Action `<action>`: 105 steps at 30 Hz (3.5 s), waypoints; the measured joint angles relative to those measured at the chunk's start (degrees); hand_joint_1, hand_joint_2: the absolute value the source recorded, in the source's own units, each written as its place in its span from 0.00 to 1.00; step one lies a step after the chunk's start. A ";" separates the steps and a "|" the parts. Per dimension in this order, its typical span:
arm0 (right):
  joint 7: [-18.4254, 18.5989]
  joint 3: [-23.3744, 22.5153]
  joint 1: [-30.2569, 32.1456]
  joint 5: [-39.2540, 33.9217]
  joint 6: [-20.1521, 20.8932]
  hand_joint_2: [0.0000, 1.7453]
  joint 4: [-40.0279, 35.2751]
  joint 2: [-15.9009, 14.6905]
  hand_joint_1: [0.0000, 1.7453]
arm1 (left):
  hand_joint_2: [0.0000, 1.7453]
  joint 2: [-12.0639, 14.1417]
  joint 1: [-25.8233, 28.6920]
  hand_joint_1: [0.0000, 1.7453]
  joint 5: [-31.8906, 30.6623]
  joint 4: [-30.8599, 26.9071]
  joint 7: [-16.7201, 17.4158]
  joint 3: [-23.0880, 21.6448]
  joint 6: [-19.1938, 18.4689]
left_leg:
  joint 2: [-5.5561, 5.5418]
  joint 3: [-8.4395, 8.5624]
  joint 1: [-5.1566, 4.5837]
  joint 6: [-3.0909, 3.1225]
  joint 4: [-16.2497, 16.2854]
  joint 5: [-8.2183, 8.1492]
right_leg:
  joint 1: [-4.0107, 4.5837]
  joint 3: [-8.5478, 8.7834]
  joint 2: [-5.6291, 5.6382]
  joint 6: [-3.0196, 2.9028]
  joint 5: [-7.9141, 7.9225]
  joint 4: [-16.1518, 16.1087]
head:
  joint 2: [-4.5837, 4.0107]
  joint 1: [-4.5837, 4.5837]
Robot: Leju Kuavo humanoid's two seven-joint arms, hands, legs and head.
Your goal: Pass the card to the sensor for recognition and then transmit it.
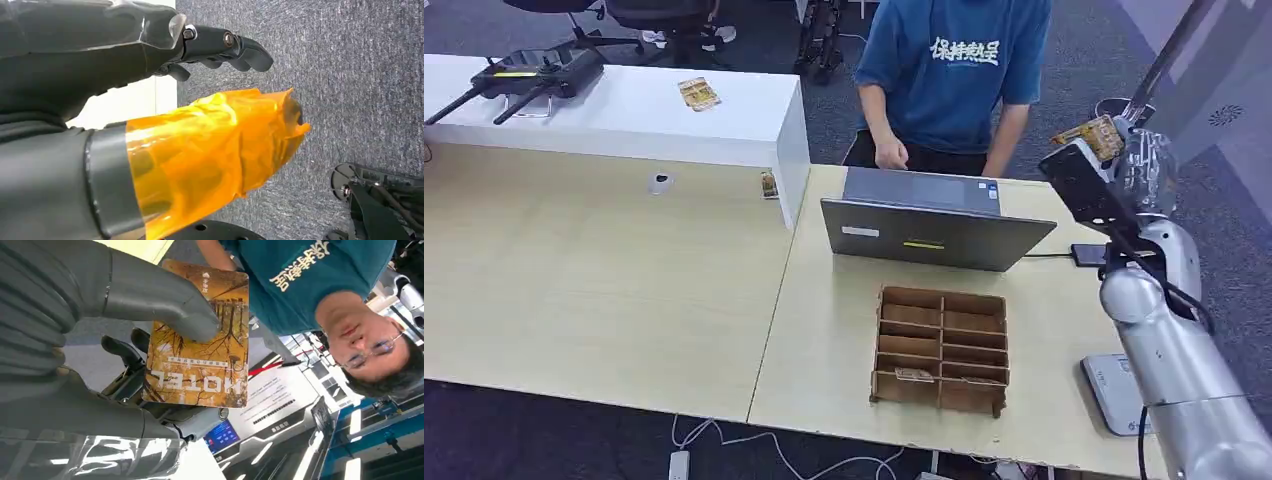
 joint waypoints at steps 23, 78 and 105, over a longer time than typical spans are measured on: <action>0.09 -6.75 6.24 -11.19 -0.33 1.00 0.17 -3.82 1.00 | 0.00 -0.13 0.18 0.00 1.81 0.00 -0.44 0.04 0.70 | -0.03 -0.03 -0.02 0.03 0.01 -0.03 | -0.01 0.00 -0.03 0.01 0.00 -0.05 | 0.00 0.00; -7.48 -30.54 45.44 -17.79 0.85 1.00 -7.52 -9.81 1.00 | 0.00 -0.92 0.49 0.00 4.98 0.00 -1.77 1.90 2.78 | -0.13 -0.08 -0.02 0.09 0.00 -0.11 | -0.02 -0.02 -0.13 0.08 -0.08 -0.08 | 0.00 -0.02; -8.37 -32.92 45.70 -15.26 2.03 1.00 -2.12 -5.14 1.00 | 0.00 -1.14 0.46 0.00 4.39 0.00 -1.68 1.90 2.99 | -0.06 -0.07 -0.02 0.09 0.00 -0.11 | -0.02 -0.01 -0.10 0.07 -0.08 -0.07 | 0.00 0.00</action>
